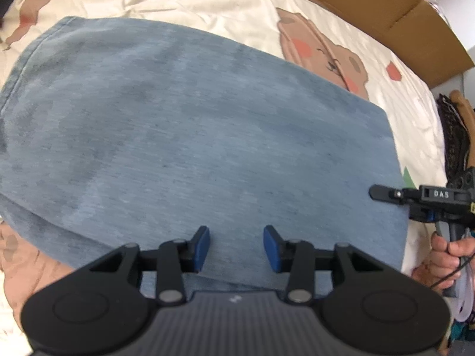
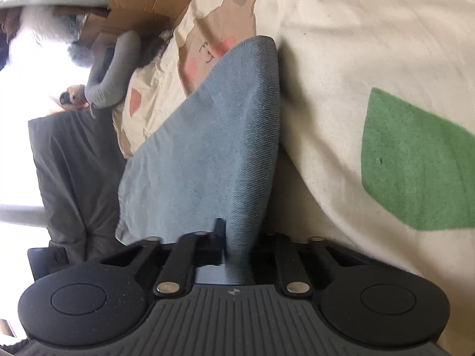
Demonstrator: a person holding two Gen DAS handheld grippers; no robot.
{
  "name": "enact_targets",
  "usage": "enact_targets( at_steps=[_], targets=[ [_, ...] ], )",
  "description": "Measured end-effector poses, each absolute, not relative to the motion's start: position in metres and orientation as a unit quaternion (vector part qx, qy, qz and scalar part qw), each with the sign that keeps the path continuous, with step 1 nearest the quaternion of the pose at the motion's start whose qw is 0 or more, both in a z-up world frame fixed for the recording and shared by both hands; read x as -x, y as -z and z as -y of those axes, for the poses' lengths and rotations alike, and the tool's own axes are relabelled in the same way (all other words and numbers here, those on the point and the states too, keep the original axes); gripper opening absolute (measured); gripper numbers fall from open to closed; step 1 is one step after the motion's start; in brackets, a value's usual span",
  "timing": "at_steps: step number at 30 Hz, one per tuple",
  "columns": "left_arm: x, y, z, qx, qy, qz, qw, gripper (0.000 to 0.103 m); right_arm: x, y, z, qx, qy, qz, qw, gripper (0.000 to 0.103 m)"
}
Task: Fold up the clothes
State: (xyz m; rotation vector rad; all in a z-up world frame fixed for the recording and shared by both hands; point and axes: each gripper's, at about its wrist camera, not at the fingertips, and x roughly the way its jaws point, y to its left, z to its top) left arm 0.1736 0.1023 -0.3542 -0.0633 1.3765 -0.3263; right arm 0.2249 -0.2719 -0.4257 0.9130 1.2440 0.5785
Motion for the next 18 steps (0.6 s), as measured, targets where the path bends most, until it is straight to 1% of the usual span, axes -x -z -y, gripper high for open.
enact_targets(
  at_steps=[4,18],
  targets=[
    [-0.176,0.357,-0.105,0.028,0.14,-0.63,0.763,0.043,-0.228,0.412,0.271,-0.396,-0.27,-0.553,0.681,0.005],
    [-0.18,0.35,-0.099,0.023,0.161,-0.611,0.775,0.043,-0.246,0.362,0.288,-0.377,-0.268,-0.56,0.687,0.005]
  ],
)
